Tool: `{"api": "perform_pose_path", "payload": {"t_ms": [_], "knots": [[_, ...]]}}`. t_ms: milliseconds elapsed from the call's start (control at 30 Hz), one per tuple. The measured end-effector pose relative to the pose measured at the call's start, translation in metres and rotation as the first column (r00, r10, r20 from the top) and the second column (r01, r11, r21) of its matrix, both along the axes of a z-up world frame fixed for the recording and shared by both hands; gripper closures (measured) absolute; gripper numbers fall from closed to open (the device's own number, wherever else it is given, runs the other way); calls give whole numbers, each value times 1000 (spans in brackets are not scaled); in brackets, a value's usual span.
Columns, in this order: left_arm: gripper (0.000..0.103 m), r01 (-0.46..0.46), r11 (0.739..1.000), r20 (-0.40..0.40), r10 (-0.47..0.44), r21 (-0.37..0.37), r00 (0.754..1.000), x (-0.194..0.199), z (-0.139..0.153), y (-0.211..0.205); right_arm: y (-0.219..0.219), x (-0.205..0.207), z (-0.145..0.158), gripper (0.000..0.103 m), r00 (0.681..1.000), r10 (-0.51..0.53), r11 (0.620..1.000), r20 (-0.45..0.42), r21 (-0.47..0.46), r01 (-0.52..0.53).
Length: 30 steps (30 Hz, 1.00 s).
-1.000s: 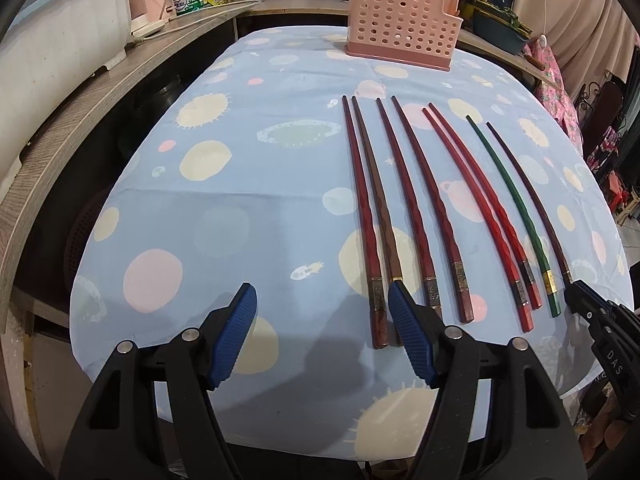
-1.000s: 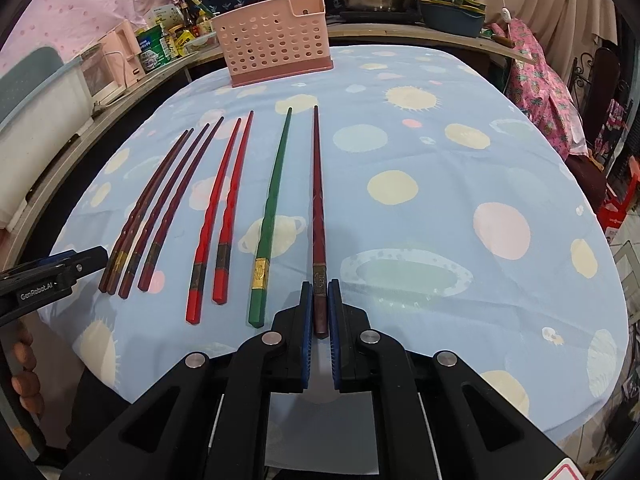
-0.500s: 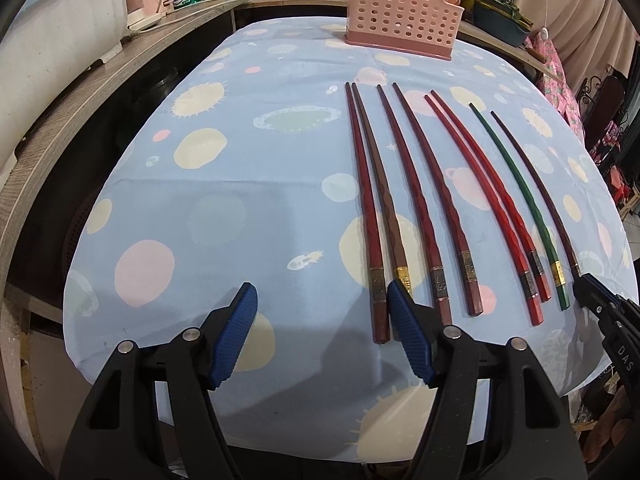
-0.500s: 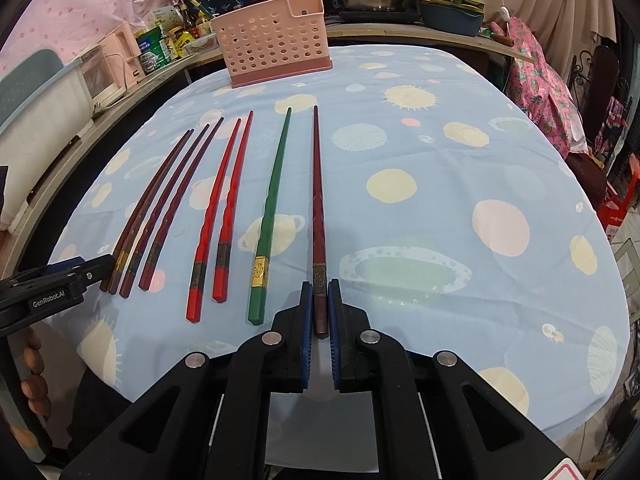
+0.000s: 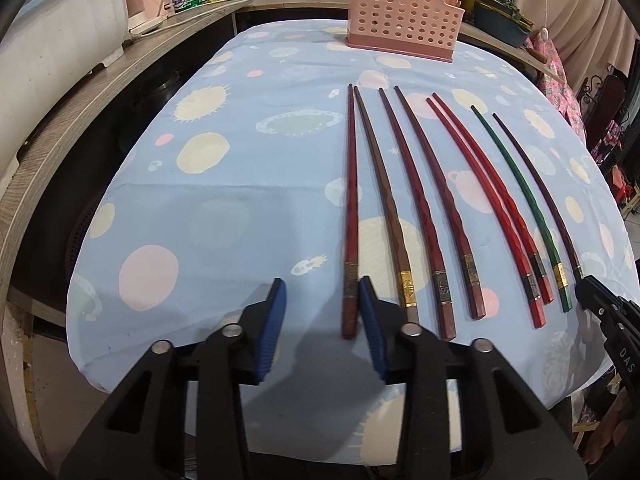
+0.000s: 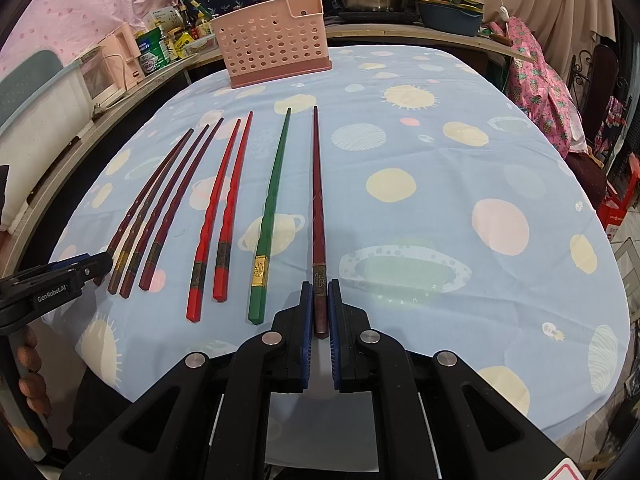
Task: Organize utensils
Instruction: 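Grasp a dark red chopstick with the right tool while the left tool grasps another, then lift both dark red chopsticks and lower them into the pink basket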
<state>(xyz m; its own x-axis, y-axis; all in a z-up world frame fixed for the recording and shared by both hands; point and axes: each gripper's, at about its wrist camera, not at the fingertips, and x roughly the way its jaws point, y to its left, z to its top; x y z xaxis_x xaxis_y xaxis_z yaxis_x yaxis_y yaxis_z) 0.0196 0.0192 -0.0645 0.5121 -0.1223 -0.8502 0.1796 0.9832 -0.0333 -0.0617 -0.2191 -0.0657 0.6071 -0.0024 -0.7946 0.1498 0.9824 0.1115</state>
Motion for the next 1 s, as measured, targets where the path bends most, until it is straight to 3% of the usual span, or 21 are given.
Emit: {"api": "perform_pose_path", "payload": {"t_ms": [200, 367, 500, 1000], "knots": [[87, 8, 1000, -5, -8, -14, 1000, 3, 1, -2, 0, 0, 0, 96, 1000, 0, 1000, 1, 0, 0], [88, 4, 1000, -14, -5, -30, 1000, 6, 1, -3, 1, 1, 1, 93, 1000, 7, 1000, 2, 2, -7], [95, 3, 999, -20, -4, -47, 1000, 6, 1, -2, 2, 4, 2, 92, 1000, 13, 1000, 4, -6, -13], [96, -6, 991, -40, 0, -137, 999, 2, 15, 9, -7, 1, 16, 95, 999, -7, 1000, 35, 26, 6]]}}
